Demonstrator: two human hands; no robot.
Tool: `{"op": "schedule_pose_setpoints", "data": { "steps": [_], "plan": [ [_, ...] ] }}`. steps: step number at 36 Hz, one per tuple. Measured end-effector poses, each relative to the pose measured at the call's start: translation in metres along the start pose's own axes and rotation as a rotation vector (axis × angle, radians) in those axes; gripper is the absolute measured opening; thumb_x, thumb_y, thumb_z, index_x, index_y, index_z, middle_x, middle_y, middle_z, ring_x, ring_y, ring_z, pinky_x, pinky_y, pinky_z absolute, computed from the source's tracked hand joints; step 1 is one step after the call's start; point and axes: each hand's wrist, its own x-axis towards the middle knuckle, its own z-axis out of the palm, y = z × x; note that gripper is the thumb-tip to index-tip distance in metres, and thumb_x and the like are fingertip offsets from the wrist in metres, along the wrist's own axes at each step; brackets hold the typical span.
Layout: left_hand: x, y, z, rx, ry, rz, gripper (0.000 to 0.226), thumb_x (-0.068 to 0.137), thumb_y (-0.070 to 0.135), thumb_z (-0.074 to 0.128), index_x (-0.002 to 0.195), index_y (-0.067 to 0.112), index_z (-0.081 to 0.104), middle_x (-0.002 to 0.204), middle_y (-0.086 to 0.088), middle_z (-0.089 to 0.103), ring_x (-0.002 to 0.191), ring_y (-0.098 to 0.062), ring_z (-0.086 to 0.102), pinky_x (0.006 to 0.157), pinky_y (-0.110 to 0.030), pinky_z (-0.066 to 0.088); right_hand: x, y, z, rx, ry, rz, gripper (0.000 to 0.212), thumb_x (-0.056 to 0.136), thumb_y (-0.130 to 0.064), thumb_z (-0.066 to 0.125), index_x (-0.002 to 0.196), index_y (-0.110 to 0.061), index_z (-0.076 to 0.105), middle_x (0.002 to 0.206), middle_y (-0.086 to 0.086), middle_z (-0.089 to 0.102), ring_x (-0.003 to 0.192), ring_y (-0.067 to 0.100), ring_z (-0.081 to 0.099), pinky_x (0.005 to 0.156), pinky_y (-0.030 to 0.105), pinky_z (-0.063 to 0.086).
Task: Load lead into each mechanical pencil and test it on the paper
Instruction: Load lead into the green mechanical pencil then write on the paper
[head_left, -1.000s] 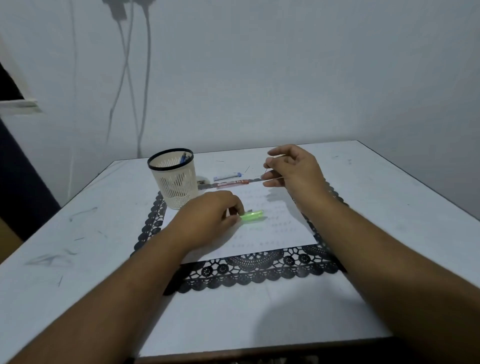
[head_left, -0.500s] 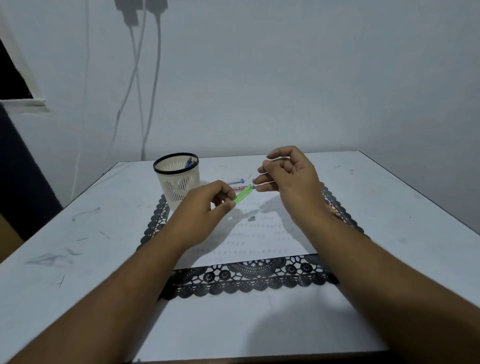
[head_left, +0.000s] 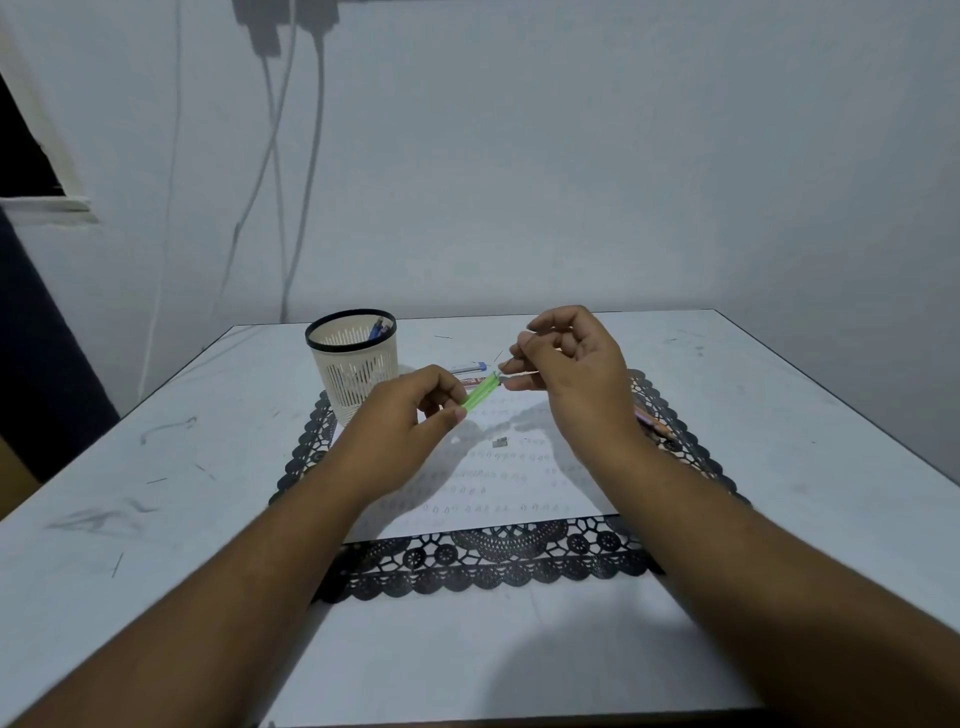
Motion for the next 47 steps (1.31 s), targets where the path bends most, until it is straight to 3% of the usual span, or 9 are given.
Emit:
{"op": "schedule_pose_setpoints", "data": {
  "steps": [5,15,21,24,27,32,35,47],
  "plan": [
    [0.0,-0.001,0.001,0.005,0.002,-0.013,0.011,0.097,0.02,0.07,0.096,0.031,0.069,0.088,0.012,0.068,0.083,-0.004,0.061,0.07,-0.019,0.044,-0.003,0.004,0.0,-0.051,-0.013,0.011,0.002,0.101,-0.008,0.066,0.102,-0.008,0.064,0.087,0.014,0.074,0.083,0.032,0.076,0.066,0.036,0.064],
    [0.001,-0.003,0.002,-0.054,0.025,-0.03,0.013,0.096,0.019,0.071,0.095,0.032,0.07,0.085,0.013,0.068,0.078,-0.001,0.06,0.065,-0.01,0.042,-0.004,0.016,-0.004,-0.279,-0.08,-0.045,0.01,0.101,-0.014,0.067,0.097,-0.012,0.076,0.083,0.004,0.077,0.086,0.018,0.076,0.065,0.034,0.064],
    [0.002,-0.006,0.001,-0.066,0.035,-0.048,0.012,0.096,0.019,0.071,0.095,0.031,0.071,0.085,0.011,0.069,0.076,-0.001,0.06,0.065,-0.008,0.042,-0.002,0.018,-0.008,-0.662,-0.187,-0.141,0.031,0.106,-0.039,0.057,0.094,-0.024,0.081,0.081,-0.011,0.076,0.069,0.001,0.066,0.067,0.031,0.053],
    [0.002,-0.007,0.001,-0.062,0.034,-0.047,0.012,0.096,0.019,0.071,0.095,0.031,0.07,0.084,0.012,0.069,0.076,0.0,0.059,0.065,-0.009,0.042,0.003,0.015,-0.012,-0.748,-0.206,-0.11,0.038,0.107,-0.045,0.052,0.091,-0.027,0.081,0.081,-0.013,0.076,0.067,0.001,0.064,0.068,0.031,0.053],
    [0.001,-0.005,-0.001,-0.056,0.038,-0.048,0.012,0.097,0.018,0.071,0.095,0.03,0.07,0.084,0.011,0.068,0.075,0.001,0.059,0.065,-0.007,0.042,0.011,0.011,-0.02,-0.825,-0.23,-0.065,0.031,0.103,-0.043,0.058,0.086,-0.024,0.077,0.077,-0.007,0.074,0.054,0.003,0.053,0.06,0.029,0.045],
    [0.001,-0.002,-0.002,-0.028,0.038,-0.06,0.01,0.098,0.018,0.07,0.096,0.028,0.07,0.088,0.009,0.069,0.08,-0.002,0.06,0.066,-0.004,0.042,0.013,0.013,-0.028,-0.982,-0.445,0.163,0.01,0.093,-0.033,0.074,0.087,-0.026,0.074,0.074,-0.01,0.063,0.062,0.005,0.052,0.059,0.026,0.04],
    [0.0,-0.002,-0.003,0.001,0.034,-0.071,0.009,0.098,0.018,0.069,0.097,0.027,0.07,0.089,0.009,0.07,0.082,-0.004,0.061,0.064,-0.005,0.042,0.009,0.023,-0.026,-0.96,-0.507,0.263,0.011,0.087,-0.036,0.081,0.088,-0.028,0.074,0.073,-0.01,0.066,0.065,0.01,0.06,0.062,0.03,0.048],
    [-0.001,-0.002,-0.003,0.109,-0.035,-0.081,0.012,0.098,0.022,0.068,0.092,0.032,0.067,0.087,0.01,0.068,0.081,-0.011,0.061,0.067,-0.018,0.045,0.008,0.032,-0.021,-1.12,-0.55,0.141,0.007,0.095,-0.039,0.074,0.091,-0.034,0.07,0.089,-0.012,0.066,0.082,0.009,0.062,0.068,0.032,0.047]
  ]
}}
